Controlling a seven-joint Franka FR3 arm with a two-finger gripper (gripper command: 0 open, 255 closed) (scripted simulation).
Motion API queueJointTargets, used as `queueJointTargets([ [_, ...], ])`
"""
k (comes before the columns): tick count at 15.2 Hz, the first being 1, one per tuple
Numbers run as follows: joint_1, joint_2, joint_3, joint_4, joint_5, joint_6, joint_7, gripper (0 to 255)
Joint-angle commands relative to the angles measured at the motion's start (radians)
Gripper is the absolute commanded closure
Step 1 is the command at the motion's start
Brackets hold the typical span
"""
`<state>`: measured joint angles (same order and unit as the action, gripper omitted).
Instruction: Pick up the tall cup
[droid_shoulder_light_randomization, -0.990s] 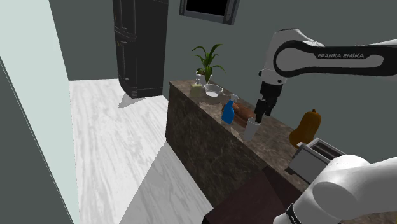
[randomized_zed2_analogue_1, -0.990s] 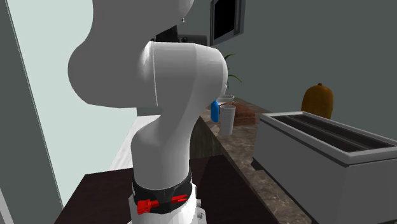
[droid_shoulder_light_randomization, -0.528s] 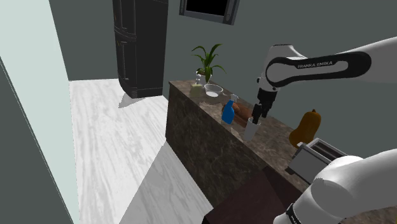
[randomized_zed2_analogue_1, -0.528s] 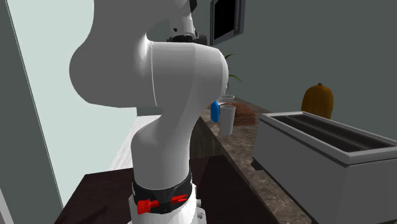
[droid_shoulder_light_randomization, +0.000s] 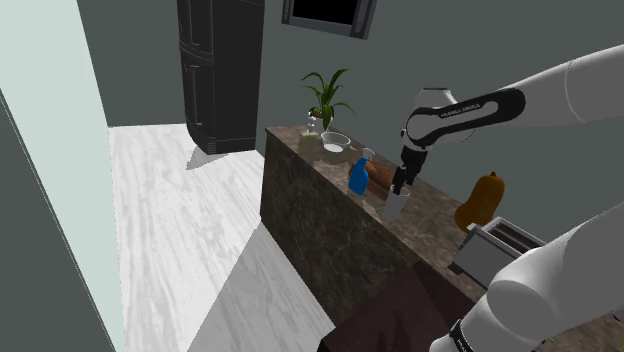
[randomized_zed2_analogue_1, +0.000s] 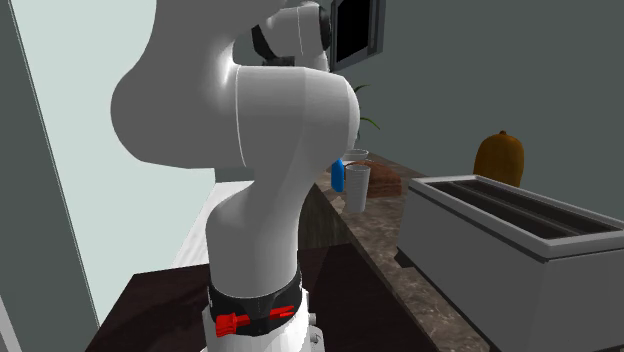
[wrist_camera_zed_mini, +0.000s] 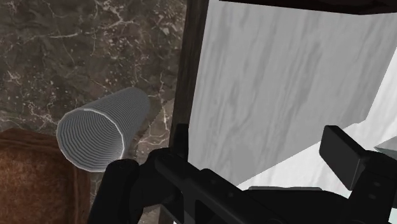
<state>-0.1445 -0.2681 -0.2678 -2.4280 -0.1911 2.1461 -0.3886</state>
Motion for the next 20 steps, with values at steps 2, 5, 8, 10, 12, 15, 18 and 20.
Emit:
queueJointTargets([
  [2, -0.013, 0.109, -0.043, 0.036, 0.017, 0.093, -0.057, 0],
  [5, -0.024, 0.219, -0.074, 0.093, 0.056, 0.163, -0.118, 0],
  [8, -0.042, 0.332, -0.094, 0.161, 0.113, 0.22, -0.187, 0],
  [10, -0.06, 0.408, -0.099, 0.213, 0.157, 0.251, -0.235, 0],
  [12, -0.083, 0.484, -0.097, 0.27, 0.202, 0.275, -0.282, 0],
  [15, -0.089, 0.506, -0.091, 0.266, 0.213, 0.3, -0.288, 0],
  [18, -0.094, 0.536, -0.085, 0.259, 0.227, 0.335, -0.297, 0],
  [20, -0.098, 0.562, -0.079, 0.254, 0.241, 0.365, -0.304, 0],
])
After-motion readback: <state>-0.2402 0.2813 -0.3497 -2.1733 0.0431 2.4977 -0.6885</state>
